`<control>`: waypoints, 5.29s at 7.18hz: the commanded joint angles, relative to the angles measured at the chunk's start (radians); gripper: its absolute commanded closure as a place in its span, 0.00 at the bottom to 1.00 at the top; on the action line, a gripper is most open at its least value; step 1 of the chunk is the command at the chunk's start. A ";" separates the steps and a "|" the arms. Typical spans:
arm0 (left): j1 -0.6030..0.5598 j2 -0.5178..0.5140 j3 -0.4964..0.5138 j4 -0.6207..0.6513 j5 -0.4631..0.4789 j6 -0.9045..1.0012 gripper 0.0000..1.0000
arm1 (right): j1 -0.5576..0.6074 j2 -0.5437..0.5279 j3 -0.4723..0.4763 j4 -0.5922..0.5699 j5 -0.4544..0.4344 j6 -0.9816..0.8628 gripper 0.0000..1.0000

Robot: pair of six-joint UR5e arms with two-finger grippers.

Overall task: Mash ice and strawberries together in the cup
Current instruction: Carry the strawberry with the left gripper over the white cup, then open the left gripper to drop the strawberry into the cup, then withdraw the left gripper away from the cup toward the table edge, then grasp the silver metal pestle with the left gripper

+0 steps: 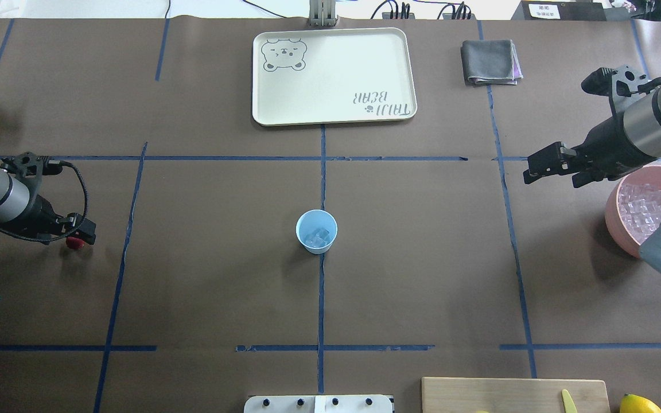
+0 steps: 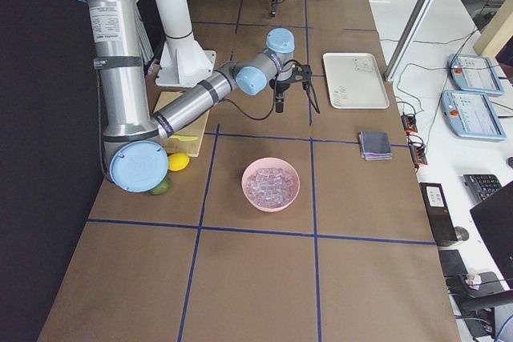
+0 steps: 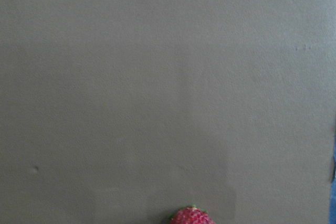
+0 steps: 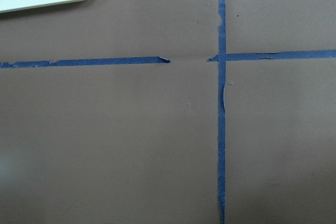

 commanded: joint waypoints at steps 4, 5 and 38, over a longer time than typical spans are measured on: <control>-0.001 -0.032 -0.020 0.000 -0.001 -0.009 1.00 | 0.000 -0.002 0.000 0.000 -0.002 0.000 0.01; -0.005 -0.068 -0.063 0.006 -0.003 -0.029 1.00 | 0.000 -0.002 0.000 0.002 -0.002 0.000 0.01; -0.412 -0.103 0.326 0.197 -0.165 0.568 0.01 | 0.215 -0.160 0.003 -0.092 0.035 -0.463 0.01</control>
